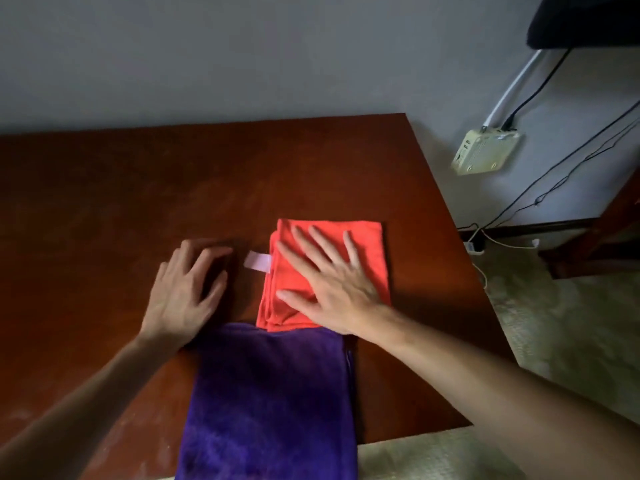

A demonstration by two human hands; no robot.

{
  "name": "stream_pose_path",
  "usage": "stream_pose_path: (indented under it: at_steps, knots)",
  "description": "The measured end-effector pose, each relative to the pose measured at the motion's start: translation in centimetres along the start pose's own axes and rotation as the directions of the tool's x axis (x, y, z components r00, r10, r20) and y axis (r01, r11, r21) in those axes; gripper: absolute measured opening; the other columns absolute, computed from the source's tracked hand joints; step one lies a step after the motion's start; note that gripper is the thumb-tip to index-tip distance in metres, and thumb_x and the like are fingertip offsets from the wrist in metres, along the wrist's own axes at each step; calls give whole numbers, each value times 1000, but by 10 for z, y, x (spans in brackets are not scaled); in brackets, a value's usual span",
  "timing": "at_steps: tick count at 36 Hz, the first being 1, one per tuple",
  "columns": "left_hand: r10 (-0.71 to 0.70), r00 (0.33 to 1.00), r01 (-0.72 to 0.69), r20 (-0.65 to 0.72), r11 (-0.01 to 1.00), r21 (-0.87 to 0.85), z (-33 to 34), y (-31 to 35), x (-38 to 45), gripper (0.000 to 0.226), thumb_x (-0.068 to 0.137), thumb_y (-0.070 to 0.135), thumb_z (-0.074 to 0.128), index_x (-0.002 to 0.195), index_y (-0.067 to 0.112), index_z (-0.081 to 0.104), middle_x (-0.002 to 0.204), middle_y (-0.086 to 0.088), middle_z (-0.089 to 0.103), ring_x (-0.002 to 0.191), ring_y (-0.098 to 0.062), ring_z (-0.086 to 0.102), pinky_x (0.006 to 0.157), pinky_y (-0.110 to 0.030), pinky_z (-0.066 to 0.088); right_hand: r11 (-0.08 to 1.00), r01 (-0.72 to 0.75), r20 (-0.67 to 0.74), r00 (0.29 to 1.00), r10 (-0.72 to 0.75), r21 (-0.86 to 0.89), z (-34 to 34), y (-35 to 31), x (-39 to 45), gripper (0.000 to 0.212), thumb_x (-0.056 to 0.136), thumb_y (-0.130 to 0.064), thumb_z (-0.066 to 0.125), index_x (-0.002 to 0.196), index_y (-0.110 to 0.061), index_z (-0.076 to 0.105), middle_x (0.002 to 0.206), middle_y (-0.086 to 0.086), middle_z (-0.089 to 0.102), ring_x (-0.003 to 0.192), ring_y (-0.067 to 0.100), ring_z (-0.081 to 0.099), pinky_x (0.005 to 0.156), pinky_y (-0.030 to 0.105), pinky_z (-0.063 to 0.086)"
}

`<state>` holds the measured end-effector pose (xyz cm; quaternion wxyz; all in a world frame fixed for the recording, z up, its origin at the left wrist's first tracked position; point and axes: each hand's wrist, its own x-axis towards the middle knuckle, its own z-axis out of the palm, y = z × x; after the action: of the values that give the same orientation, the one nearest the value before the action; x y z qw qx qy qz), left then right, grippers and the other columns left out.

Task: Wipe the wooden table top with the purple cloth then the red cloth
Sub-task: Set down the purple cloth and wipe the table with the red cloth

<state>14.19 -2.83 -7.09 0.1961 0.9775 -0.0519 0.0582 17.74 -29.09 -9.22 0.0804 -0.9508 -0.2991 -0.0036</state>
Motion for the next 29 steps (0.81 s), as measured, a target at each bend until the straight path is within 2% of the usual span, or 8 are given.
stream_pose_path:
  at_steps: [4, 8, 11, 16, 22, 29]
  knots:
    - [54, 991, -69, 121, 990, 127, -9, -24, 1, 54, 95, 48, 38, 145, 31, 50, 138, -6, 49, 114, -32, 54, 92, -47, 41, 984, 179, 80, 981, -177, -24, -11, 22, 19, 78, 96, -75, 22, 164, -41, 6, 174, -8, 1, 161, 17, -1, 125, 62, 2]
    - [106, 984, -123, 145, 986, 114, -6, -36, -2, 54, 100, 48, 34, 149, 29, 46, 151, -5, 43, 140, -26, 43, 109, -40, 32, 910, 413, 148, 903, -404, -35, -20, 53, 63, 73, 99, -73, 29, 164, -44, 10, 174, -10, 3, 161, 16, 1, 127, 57, 1]
    - [119, 981, -134, 155, 987, 87, -4, -39, -2, 53, 103, 47, 32, 151, 29, 43, 154, -6, 40, 149, -22, 33, 117, -37, 25, 881, 470, 188, 870, -455, -43, -24, 73, 109, 71, 100, -73, 29, 163, -46, 11, 174, -11, 4, 161, 16, 1, 127, 57, 0]
    - [112, 976, -127, 185, 989, 71, -5, -42, 0, 52, 105, 48, 28, 154, 34, 36, 158, -3, 34, 153, -17, 25, 123, -39, 20, 926, 374, 197, 913, -357, -57, -31, 102, 193, 73, 96, -76, 24, 162, -49, 10, 173, -13, 6, 160, 14, 5, 124, 56, 0]
    - [95, 974, -110, 204, 992, 60, -4, -44, 3, 51, 106, 48, 29, 156, 35, 35, 158, -1, 35, 155, -11, 19, 126, -36, 12, 989, 137, 157, 979, -127, -55, -36, 122, 282, 83, 86, -82, 12, 161, -48, 13, 173, -12, 9, 160, 16, 10, 126, 57, 8]
    - [105, 976, -118, 192, 992, 53, -4, -46, 4, 51, 107, 47, 30, 155, 32, 38, 158, -2, 37, 155, -11, 17, 127, -34, 9, 999, 31, 99, 995, -28, -32, -28, 121, 300, 84, 86, -82, 11, 162, -47, 11, 174, -9, 11, 159, 19, 13, 126, 55, 8]
